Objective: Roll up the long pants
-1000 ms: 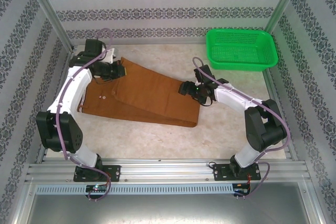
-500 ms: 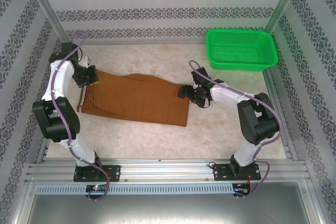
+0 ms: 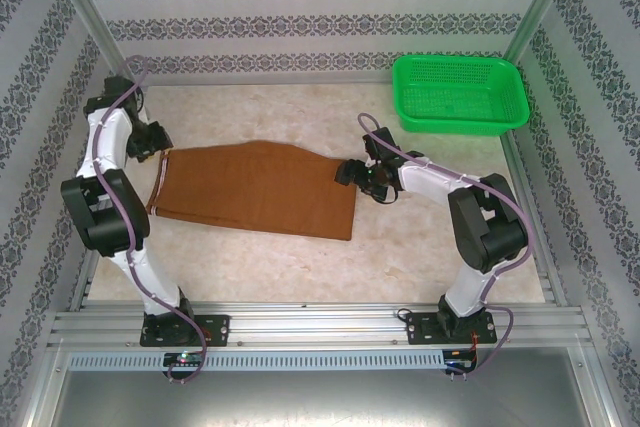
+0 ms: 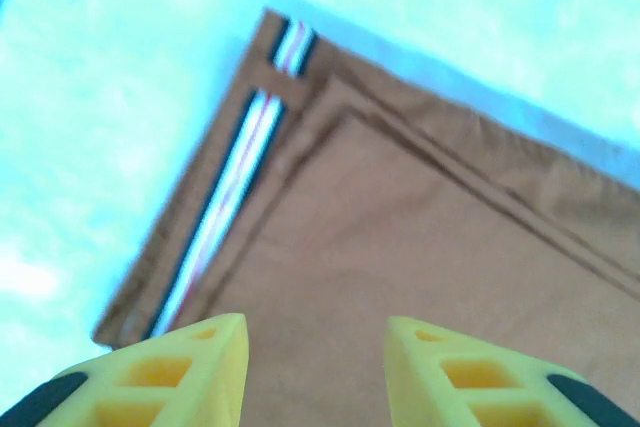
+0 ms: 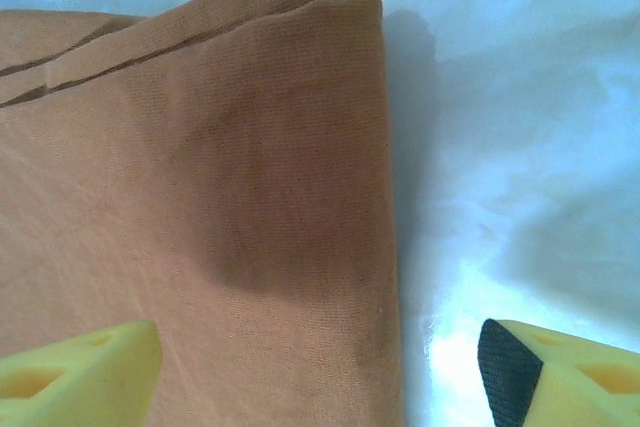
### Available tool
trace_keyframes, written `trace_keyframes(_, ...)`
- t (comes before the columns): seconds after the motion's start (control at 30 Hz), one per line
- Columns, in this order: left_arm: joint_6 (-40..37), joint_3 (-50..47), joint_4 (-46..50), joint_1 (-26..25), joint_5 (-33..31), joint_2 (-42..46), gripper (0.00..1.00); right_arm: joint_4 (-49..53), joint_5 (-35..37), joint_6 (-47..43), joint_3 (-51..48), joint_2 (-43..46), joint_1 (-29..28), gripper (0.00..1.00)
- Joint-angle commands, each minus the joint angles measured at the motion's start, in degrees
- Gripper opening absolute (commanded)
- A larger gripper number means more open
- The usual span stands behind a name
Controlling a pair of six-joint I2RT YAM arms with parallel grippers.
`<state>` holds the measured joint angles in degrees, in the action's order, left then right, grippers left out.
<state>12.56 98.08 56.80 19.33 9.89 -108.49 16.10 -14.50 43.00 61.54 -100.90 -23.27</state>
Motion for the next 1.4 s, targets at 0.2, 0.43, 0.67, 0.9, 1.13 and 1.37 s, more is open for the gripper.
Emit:
trace_keyframes(0.2,4.0,-8.3,-11.8,-5.3,1.2,3.6,0.39,-3.8,-1.0,-0.7,-6.7,5.5,-0.6,0.85)
trace_keyframes(0.43,8.0,-22.8,-20.3,-15.2,6.4,8.7,0.34,-4.0,-5.7,-1.9,-7.8,3.8,-0.6,0.85)
trace_keyframes(0.67,8.5,-28.7,-21.9,-16.1,7.7,2.9,0.16,-9.6,-9.0,0.9,-6.6,-1.9,-1.2,0.79)
trace_keyframes(0.9,8.0,-29.6,-24.2,-17.3,7.7,-1.9,0.00,-15.1,-11.1,4.8,-7.1,-7.9,-0.9,0.22)
trace_keyframes(1.13,9.6,-29.6,-25.4,-23.8,7.5,-5.0,0.00,-8.6,-3.4,1.8,-12.6,-1.1,5.1,0.00)
trace_keyframes(1.37,13.3,-27.3,-25.6,-34.7,6.2,-8.4,0.00,1.8,6.7,-2.7,-15.2,10.1,13.1,0.00)
